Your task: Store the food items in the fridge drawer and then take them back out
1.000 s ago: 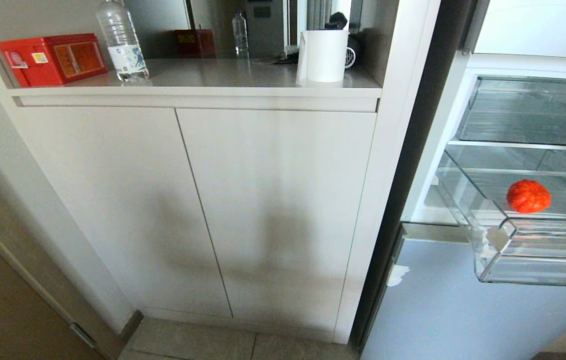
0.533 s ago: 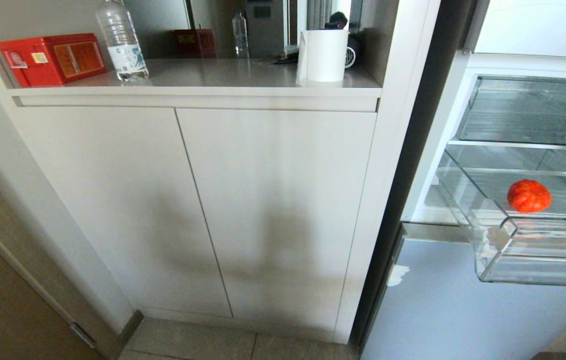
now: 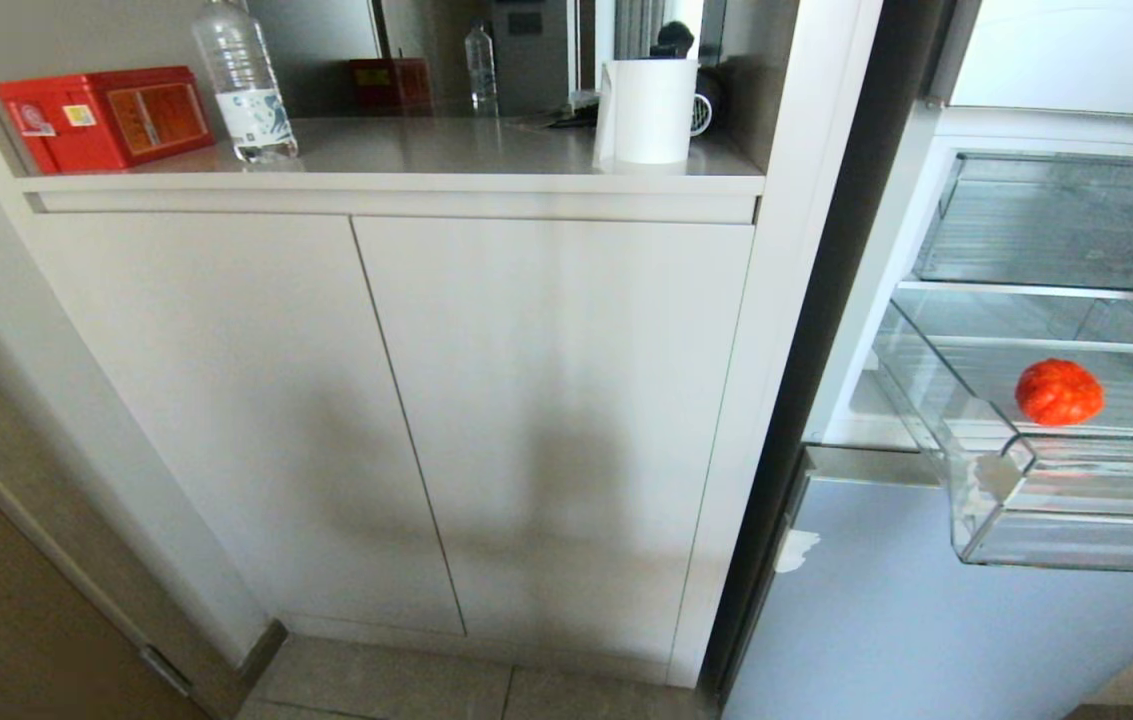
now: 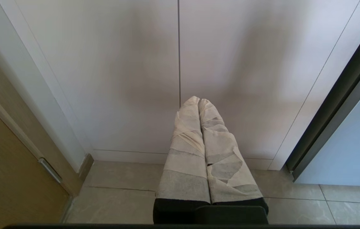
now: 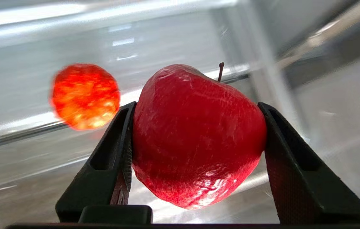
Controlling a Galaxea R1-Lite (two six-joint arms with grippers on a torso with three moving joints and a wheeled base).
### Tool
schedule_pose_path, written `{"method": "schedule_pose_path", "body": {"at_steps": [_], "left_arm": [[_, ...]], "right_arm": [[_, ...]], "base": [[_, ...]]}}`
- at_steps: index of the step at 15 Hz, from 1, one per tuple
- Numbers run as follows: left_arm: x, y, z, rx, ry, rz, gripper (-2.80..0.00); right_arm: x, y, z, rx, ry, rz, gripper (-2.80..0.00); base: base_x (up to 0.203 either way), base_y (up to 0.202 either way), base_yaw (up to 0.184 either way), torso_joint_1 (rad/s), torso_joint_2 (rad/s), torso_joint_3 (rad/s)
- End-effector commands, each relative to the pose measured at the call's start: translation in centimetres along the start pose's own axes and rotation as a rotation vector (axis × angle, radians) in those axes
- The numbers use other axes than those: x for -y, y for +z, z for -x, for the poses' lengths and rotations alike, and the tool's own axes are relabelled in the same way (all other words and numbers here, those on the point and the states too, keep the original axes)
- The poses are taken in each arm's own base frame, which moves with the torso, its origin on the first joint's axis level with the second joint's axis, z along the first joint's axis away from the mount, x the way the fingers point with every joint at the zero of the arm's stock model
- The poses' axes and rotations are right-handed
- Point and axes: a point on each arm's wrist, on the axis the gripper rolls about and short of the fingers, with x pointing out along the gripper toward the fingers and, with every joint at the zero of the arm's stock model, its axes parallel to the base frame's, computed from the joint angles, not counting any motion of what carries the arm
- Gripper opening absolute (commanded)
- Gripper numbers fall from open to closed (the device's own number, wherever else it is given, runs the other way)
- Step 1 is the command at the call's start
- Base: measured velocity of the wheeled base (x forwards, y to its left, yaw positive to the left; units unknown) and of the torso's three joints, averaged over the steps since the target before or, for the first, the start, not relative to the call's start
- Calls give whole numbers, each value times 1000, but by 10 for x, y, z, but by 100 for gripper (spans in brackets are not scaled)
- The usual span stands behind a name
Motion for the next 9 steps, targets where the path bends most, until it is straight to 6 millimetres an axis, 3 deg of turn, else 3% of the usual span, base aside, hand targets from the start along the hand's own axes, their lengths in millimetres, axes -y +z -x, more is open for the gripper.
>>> {"method": "schedule_pose_path", "body": {"at_steps": [1,6,9], "left_arm": [[0,0,0,-2,0,0,-280],[0,0,0,-2,1,0,-280],[0,0,0,0,0,0,-280]], "right_arm": [[0,5,66,96,-19,6,-280],[0,-23,168,208,-64,9,-280],[-1,-48,204,232,-103,25,-280]], "base": [[0,0,0,0,0,0],[0,0,0,0,0,0],[0,0,0,0,0,0]]}}
